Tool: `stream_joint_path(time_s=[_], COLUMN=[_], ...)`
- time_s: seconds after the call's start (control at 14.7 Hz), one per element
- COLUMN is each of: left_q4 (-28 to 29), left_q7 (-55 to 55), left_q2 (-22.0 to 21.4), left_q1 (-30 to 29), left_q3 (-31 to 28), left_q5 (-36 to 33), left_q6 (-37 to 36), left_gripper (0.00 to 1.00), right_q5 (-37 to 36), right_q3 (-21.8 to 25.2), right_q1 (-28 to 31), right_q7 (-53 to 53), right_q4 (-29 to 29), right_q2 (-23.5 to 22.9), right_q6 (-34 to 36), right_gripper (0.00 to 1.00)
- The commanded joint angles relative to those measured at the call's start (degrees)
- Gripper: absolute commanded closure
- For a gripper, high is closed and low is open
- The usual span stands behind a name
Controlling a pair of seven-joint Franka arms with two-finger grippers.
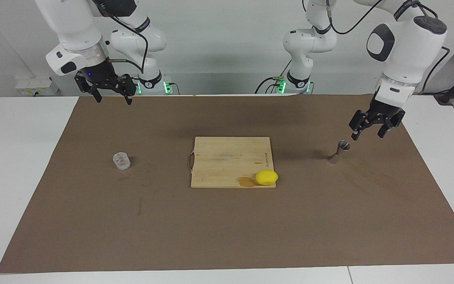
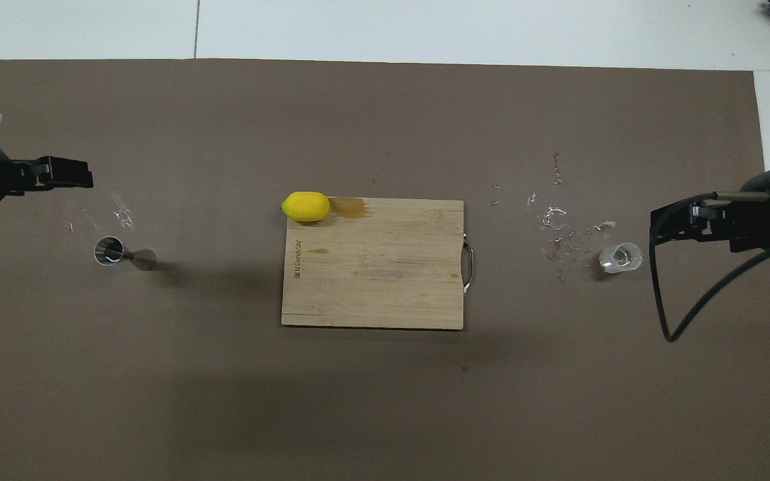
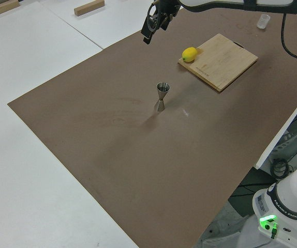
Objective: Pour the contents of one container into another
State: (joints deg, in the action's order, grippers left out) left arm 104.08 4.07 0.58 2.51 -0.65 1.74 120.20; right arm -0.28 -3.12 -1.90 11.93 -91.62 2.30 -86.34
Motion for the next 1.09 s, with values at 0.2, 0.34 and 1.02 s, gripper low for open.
stream_joint_path(time_s=[0.2,0.34,1.02], left_q4=[1.38,3.84,1.82], left_q7=[0.15,0.59,2.7], left_q2=[0.3,-0.84,-1.9], left_q1=[-1.27,-1.28,-5.04], left_q3=[-0.05,-0.05,-0.75], left_q5=[-1.04,-1.04,7.39], left_q6=[5.57,5.4,-9.72], left_gripper=[0.0,0.0,0.0], right_q5=[-1.48,-1.13,-1.39], right_q3=[-0.13,-0.13,-0.22], right_q1=[1.72,2.68,3.39], right_q7=[-0.95,-1.04,-0.86], right_q4=[0.38,1.69,2.76], right_q2=[-0.19,-0.62,-1.86], right_q6=[0.03,0.29,0.3], right_gripper=[0.0,0.0,0.0])
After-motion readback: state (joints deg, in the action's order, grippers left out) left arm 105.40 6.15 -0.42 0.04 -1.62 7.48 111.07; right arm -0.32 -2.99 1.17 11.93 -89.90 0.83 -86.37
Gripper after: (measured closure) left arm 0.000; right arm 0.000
